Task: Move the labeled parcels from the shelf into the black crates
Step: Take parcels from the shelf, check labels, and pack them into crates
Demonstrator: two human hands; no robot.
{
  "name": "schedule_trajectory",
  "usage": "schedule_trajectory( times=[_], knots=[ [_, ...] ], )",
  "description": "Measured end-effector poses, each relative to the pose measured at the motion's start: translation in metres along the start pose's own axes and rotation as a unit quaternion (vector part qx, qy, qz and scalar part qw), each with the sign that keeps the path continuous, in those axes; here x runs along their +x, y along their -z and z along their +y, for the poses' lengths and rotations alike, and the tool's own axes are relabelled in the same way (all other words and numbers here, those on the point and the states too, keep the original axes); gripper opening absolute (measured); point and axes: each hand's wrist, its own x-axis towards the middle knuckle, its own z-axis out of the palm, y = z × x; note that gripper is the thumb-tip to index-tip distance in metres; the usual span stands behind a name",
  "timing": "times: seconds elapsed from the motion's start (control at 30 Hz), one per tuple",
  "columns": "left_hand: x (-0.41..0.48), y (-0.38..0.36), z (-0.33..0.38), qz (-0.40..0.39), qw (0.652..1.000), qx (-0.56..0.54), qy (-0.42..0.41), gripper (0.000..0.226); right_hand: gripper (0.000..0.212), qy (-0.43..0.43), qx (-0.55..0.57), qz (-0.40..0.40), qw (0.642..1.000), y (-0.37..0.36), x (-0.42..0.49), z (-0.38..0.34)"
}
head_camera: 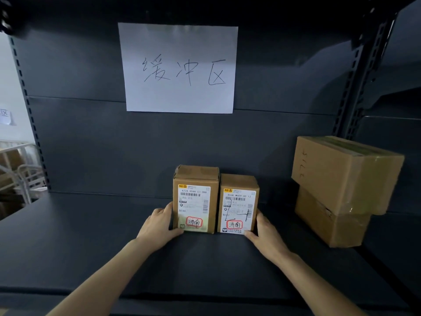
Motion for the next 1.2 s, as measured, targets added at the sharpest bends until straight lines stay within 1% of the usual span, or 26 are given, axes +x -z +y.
schedule_trajectory(
  times=[0.17, 0.33, 0.63, 0.83, 1.03, 1.2],
  knots=[
    [0.006, -0.005, 0.004, -0.002, 0.999, -0.028, 0.017, 0.073, 0.065, 0.013, 0.028, 0.001, 1.000, -0.005, 0.002, -0.002],
    [0.004, -0.009, 0.008, 0.011, 0.999, -0.040, 0.008, 0.068, 0.062, 0.021, 0.029, 0.017, 0.999, -0.006, 0.002, 0.000],
    [-0.014, 0.003, 0.011, 0.059, 0.996, -0.066, -0.016, 0.070, 0.061, 0.036, 0.034, 0.022, 0.999, 0.001, -0.003, -0.003],
    [-0.041, 0.018, 0.004, 0.097, 0.992, -0.084, -0.014, 0.067, 0.055, 0.072, 0.036, -0.002, 0.997, 0.001, -0.003, -0.016],
    [-0.079, 0.034, -0.014, 0.130, 0.987, -0.088, 0.028, 0.067, 0.052, 0.123, 0.056, -0.034, 0.990, -0.015, -0.008, -0.039],
    [-0.117, 0.053, -0.036, 0.145, 0.983, -0.100, 0.057, 0.064, 0.047, 0.162, 0.111, -0.080, 0.977, -0.034, -0.019, -0.073]
  ],
)
